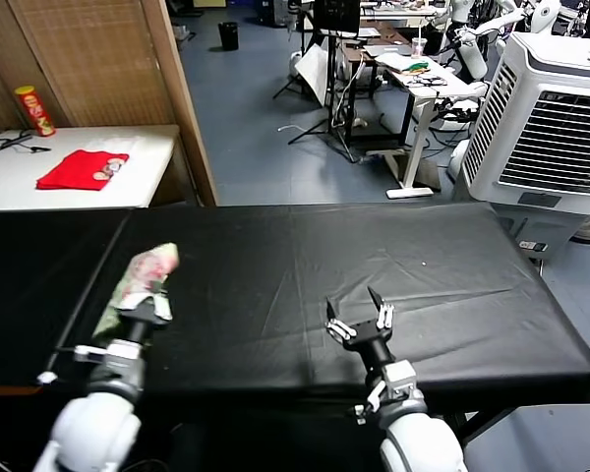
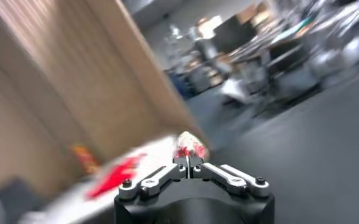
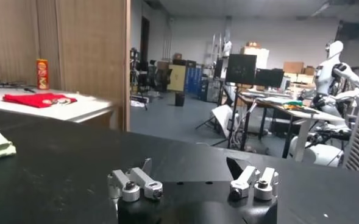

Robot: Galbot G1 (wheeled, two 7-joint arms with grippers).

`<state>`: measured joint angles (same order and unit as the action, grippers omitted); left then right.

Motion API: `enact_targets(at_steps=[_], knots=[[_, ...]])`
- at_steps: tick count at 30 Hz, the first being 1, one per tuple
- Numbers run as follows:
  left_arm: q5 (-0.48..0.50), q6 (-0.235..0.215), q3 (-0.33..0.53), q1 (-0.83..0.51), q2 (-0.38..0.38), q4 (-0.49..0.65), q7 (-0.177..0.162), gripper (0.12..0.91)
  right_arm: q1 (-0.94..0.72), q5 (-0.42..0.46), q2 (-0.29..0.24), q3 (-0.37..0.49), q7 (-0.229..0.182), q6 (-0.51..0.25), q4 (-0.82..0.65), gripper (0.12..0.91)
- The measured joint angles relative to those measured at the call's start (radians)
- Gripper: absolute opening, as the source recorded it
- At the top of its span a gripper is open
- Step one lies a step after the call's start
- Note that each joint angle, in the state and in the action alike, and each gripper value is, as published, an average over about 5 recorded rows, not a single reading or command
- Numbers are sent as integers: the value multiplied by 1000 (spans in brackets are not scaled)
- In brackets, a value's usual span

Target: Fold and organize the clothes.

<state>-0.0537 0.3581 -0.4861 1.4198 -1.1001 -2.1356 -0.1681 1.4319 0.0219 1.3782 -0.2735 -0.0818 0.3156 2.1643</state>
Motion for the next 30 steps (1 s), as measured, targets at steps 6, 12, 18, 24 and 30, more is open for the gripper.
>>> enact_targets(at_steps=[6, 12, 18, 24, 30], knots=[[-2, -49, 141, -46, -94, 62, 22, 146, 41, -7, -24, -34, 40, 6, 3, 798], [-66, -107, 217, -49, -137, 67, 55, 395, 32, -45, -43, -27, 55, 30, -24, 798], [-139, -162, 221, -37, -134, 25, 124, 714, -29, -143, -44, 15, 49, 92, -72, 798], [-176, -168, 173, -27, -104, -3, 97, 796, -130, -309, -16, 83, 6, 182, -139, 798], [-171, -179, 124, 7, -95, -20, 81, 798, -241, -481, 29, 165, -24, 238, -228, 798]])
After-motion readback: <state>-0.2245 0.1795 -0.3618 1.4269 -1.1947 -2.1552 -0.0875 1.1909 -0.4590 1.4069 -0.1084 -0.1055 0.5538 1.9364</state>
